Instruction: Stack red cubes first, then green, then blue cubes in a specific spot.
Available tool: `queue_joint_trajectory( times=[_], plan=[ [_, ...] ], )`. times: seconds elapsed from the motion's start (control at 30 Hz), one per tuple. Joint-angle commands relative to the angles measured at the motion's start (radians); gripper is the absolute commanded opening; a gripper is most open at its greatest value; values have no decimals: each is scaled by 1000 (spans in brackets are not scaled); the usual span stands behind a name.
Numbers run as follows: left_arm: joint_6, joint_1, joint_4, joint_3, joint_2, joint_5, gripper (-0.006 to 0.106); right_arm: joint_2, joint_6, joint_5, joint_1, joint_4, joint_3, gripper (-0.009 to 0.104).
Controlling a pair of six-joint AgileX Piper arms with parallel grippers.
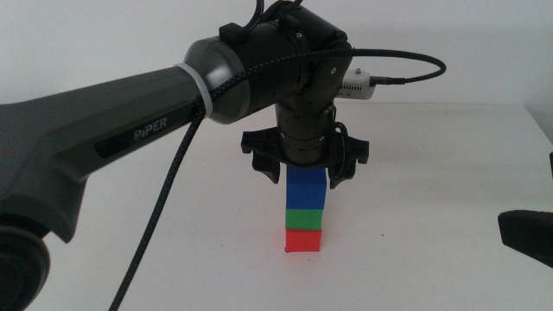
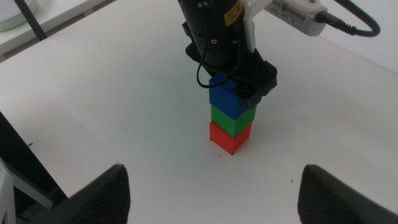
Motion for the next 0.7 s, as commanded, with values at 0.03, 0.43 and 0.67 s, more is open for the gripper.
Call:
queue_joint_trajectory(
  times=[0.03,0.43,0.67],
  plan=[
    [47,-2,2,-33,-16,17,89,-5,-3,-16,-5,-3,3,92],
    [353,18,45,-123,-329,17,91,-5,-3,-16,-5,-3,3,92],
    [635,23,100,-121,-546,17,91,-5,-3,-16,-5,-3,3,92]
  ],
)
